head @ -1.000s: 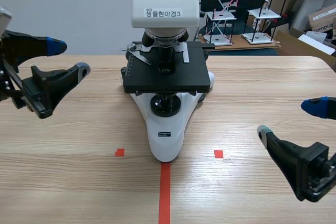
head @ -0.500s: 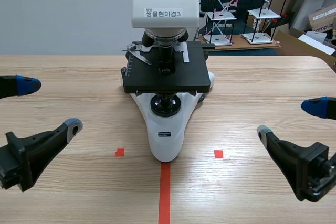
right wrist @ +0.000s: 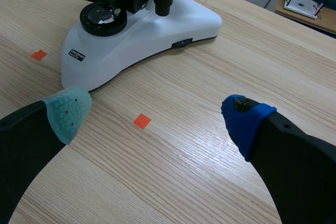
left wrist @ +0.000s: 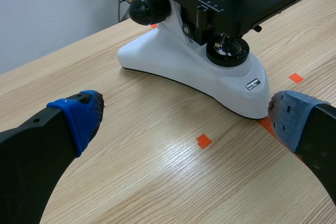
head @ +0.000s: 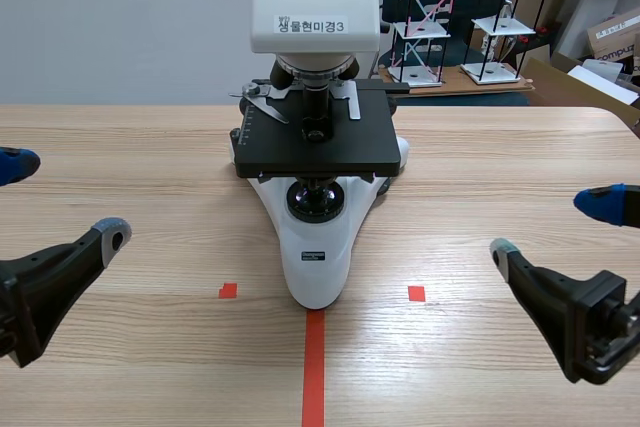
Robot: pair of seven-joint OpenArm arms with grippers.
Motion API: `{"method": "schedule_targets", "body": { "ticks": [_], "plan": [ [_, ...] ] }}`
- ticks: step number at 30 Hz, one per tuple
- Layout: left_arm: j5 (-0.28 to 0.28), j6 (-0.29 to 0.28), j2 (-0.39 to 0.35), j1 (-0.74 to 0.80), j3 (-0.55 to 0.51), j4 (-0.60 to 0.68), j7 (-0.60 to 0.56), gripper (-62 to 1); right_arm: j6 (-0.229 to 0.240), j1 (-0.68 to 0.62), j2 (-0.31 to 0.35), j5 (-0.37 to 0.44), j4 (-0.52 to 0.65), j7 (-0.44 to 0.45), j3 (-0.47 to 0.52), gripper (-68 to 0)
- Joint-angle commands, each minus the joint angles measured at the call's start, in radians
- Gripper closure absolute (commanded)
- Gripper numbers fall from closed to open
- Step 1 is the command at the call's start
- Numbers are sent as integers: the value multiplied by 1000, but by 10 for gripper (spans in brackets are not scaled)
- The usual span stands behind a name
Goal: Return to the home posture
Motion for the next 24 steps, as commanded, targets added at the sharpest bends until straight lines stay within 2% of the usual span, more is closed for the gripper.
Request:
{"method": "schedule_targets", "body": {
  "ticks": [1,24],
  "plan": [
    [-6,-2,0,-9,6,13,-15,-623,-4,1,0,4,8,15,5,-549],
    [-6,-17,0,-9,6,13,-18,-623,-4,1,0,4,8,15,5,-549]
  ]
}}
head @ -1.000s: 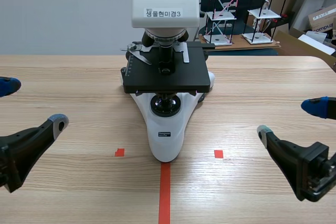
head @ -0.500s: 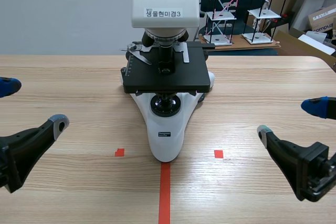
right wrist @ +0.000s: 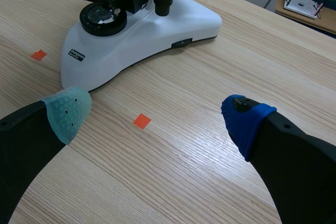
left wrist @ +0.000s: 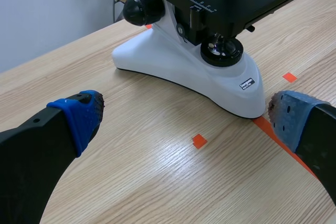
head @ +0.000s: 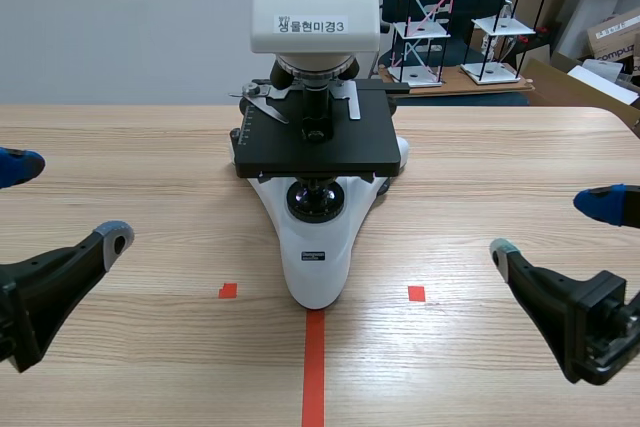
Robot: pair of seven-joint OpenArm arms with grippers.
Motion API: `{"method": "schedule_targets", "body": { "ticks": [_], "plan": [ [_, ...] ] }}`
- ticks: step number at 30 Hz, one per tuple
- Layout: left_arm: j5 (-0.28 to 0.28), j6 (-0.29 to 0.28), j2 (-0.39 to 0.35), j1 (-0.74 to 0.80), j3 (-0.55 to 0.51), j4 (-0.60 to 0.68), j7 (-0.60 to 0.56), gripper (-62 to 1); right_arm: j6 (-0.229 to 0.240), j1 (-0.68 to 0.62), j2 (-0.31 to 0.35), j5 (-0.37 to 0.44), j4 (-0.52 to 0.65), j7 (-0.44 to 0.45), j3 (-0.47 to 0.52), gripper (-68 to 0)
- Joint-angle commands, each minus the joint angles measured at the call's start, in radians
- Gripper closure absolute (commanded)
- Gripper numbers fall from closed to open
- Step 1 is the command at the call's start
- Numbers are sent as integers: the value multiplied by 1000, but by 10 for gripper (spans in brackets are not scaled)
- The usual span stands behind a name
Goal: Return to the home posture
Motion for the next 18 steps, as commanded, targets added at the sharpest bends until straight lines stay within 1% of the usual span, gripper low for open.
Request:
{"method": "schedule_targets", "body": {
  "ticks": [1,18],
  "plan": [
    [-6,5,0,-9,6,13,-17,-623,-4,1,0,4,8,15,5,-549],
    [-10,5,0,-9,6,13,-22,-623,-4,1,0,4,8,18,5,-549]
  ]
}}
